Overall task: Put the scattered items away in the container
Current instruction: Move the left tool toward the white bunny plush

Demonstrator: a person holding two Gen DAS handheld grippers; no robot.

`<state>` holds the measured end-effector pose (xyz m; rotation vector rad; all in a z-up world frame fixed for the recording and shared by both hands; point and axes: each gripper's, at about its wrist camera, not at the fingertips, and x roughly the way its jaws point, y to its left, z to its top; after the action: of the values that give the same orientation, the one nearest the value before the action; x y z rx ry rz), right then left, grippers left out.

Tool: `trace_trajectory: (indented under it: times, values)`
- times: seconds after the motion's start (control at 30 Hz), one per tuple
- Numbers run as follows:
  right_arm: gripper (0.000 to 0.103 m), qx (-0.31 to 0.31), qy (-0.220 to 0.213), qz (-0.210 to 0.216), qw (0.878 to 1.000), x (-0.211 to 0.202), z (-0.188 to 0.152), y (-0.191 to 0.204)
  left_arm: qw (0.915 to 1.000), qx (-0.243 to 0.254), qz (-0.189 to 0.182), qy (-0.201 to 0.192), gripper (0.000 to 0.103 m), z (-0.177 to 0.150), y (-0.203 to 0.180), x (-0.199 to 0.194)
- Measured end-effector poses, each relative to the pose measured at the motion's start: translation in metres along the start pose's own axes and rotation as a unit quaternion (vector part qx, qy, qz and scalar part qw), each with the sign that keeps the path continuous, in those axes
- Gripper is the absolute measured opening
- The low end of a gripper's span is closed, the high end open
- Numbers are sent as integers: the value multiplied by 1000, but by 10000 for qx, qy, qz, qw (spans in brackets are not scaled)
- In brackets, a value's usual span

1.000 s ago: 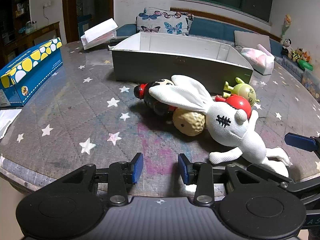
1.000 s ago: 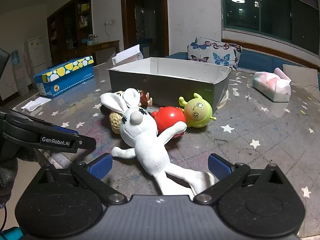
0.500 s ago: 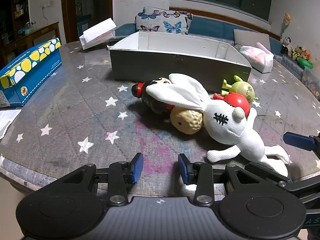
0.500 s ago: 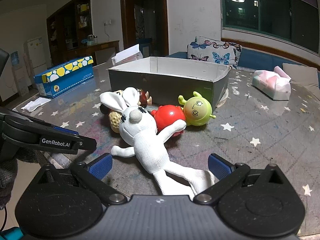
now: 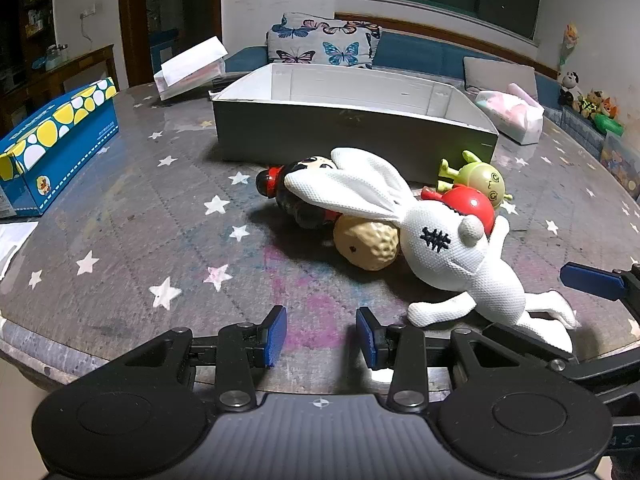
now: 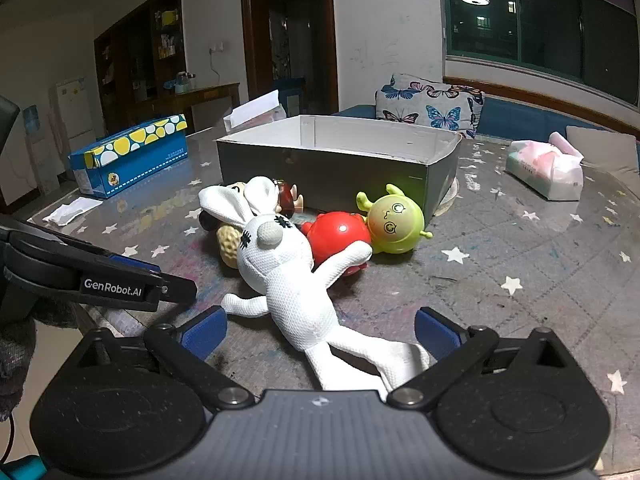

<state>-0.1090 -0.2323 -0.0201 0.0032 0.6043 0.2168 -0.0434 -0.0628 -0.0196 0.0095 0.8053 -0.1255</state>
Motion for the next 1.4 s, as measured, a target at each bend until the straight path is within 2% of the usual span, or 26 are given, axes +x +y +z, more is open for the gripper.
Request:
trace_trajectory:
  times: [0.87,1.17,1.4]
  values:
    - [96,-71,44,226,9997,9,8,-2,9999,93,-92,72,41,13,-1,8]
    - [92,-212,133,343,9991,14,9,3,9996,115,-231,87,41,18,-1,10]
    - [81,-291,210,429,9984,17,12,1,9991,190,-376,69,40,22,-1,7]
